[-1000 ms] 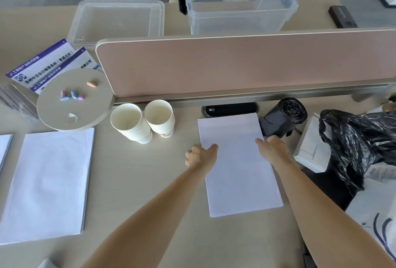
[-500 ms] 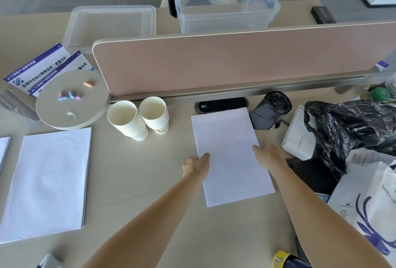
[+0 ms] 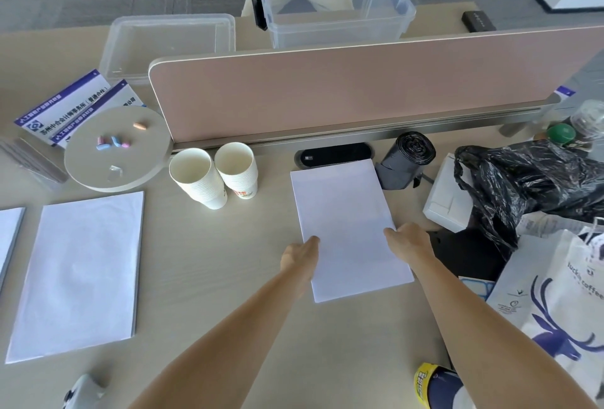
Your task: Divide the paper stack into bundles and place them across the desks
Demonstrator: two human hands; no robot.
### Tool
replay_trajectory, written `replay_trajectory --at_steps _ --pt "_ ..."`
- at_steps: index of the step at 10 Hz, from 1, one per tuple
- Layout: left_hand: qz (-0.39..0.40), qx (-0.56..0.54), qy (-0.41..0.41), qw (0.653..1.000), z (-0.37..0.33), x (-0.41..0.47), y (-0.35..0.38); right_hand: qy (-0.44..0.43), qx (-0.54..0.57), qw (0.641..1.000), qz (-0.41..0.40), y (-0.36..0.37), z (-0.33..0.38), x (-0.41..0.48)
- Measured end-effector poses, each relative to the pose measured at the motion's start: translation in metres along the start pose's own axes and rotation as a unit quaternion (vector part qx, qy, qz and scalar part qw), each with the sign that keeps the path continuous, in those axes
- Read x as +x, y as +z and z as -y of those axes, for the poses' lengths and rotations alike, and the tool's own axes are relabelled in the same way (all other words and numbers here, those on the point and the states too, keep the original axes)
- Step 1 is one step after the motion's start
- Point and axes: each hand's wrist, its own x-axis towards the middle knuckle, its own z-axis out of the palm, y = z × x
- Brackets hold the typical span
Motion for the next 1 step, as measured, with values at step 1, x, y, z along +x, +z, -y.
replay_trajectory --at_steps 1 --pt "0.02 0.019 0.0 1.0 -0.0034 0.0026 -0.0068 -0.01 -0.003 1.0 0.004 -0.0046 -0.0018 -0.001"
